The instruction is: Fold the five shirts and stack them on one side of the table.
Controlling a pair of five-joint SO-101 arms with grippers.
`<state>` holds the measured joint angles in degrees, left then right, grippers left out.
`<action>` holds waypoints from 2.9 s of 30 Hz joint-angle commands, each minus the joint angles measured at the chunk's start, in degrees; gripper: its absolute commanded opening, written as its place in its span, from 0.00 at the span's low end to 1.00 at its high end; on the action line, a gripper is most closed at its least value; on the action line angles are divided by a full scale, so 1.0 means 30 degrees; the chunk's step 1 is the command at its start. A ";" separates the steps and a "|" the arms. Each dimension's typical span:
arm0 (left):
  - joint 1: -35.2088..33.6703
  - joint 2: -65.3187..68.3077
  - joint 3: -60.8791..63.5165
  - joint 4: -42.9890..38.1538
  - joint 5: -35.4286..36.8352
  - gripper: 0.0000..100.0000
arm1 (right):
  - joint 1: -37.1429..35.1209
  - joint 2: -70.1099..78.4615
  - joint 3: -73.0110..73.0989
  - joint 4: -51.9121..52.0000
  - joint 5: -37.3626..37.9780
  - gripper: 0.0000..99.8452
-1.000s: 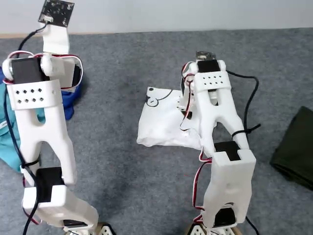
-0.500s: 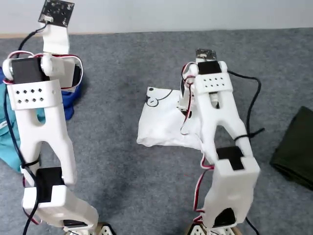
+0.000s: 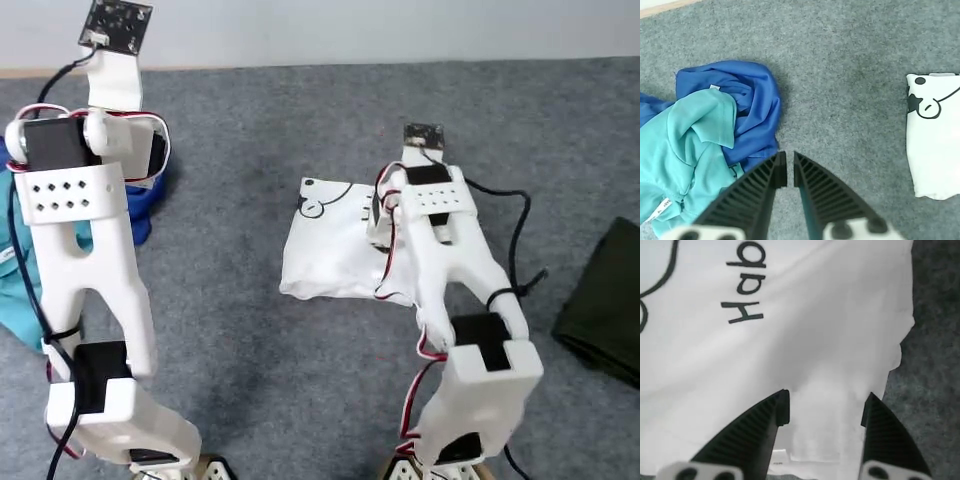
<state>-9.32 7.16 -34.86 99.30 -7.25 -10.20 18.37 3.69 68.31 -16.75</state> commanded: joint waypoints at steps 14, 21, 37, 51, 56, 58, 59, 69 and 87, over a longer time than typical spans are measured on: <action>0.0059 -0.0733 -0.0044 0.0440 -0.0147 0.04 | 0.1392 0.2388 -0.0088 -0.0278 -0.0527 0.24; 0.0088 -0.0762 -0.0044 0.0440 -0.0147 0.04 | 0.1451 0.3883 -0.1905 0.1392 -0.0440 0.06; 0.0059 -0.0908 -0.0044 0.0440 -0.0147 0.04 | 0.3883 0.1158 -0.6828 0.4879 0.4894 0.01; 0.0029 -0.0908 -0.0044 0.0440 -0.0147 0.04 | 0.7956 0.1832 -0.7619 0.0015 1.4886 0.01; 0.0059 -0.0908 -0.0044 0.0440 -0.0147 0.04 | 0.7956 0.1861 -0.7648 -0.0337 1.5121 0.02; 0.0059 -0.0908 -0.0044 0.0440 -0.0147 0.04 | 0.7780 0.1861 -0.7648 0.0044 1.5092 0.06; 0.0059 -0.0938 -0.0044 0.0440 -0.0147 0.04 | 0.7722 0.1832 -0.7648 0.0278 1.4945 0.09; 0.0059 -0.0938 -0.0044 0.0440 -0.0147 0.04 | 0.7341 0.0015 -0.7648 0.2095 0.8762 0.24; 0.0088 -0.0938 -0.0044 0.0440 -0.0147 0.04 | 0.2505 -0.1333 -0.7473 0.5289 -0.8117 0.28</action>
<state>-9.32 7.16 -34.86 99.30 -7.25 -1.41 16.18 -15.91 83.52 -36.53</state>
